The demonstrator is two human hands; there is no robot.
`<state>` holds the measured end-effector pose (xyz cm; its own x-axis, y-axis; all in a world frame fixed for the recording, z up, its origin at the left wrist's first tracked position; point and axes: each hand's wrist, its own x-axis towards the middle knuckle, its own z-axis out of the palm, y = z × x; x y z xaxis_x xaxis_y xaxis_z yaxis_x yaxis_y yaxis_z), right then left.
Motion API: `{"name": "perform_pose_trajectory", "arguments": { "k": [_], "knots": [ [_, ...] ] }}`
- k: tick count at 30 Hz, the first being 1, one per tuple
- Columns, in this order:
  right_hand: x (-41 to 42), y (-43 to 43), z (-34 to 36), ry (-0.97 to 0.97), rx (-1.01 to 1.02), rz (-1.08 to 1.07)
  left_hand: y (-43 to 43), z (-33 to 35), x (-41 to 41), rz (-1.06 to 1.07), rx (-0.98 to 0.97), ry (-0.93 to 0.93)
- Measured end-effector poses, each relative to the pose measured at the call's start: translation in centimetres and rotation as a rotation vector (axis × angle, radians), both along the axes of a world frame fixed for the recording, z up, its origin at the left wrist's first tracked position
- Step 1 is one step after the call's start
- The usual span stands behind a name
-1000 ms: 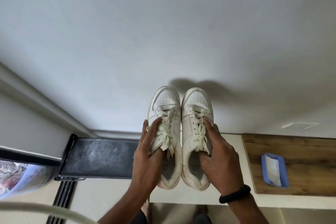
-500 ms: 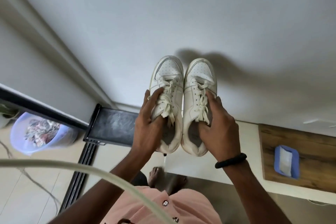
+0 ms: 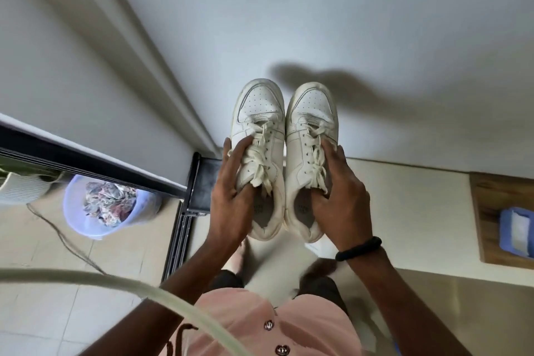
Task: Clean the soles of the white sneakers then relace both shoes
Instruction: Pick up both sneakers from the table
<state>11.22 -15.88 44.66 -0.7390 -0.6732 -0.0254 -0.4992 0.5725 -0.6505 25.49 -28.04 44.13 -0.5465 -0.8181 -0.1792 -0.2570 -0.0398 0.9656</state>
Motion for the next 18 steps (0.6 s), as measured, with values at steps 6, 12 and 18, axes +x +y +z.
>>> {"name": "perform_pose_trajectory", "arguments": {
  "k": [6, 12, 18],
  "knots": [
    [3.8, -3.6, -7.4, -0.053, 0.029, 0.002, -3.5, -6.8, 3.4, -0.026, 0.005, -0.029],
    [5.2, -6.5, -23.1, -0.119, 0.132, 0.051, -5.5, -22.6, 4.6, 0.000, 0.092, -0.135],
    [5.9, -7.5, -37.7, -0.159, 0.185, 0.035, -7.0, -36.7, 4.5, -0.053, 0.057, -0.207]
  ]
}}
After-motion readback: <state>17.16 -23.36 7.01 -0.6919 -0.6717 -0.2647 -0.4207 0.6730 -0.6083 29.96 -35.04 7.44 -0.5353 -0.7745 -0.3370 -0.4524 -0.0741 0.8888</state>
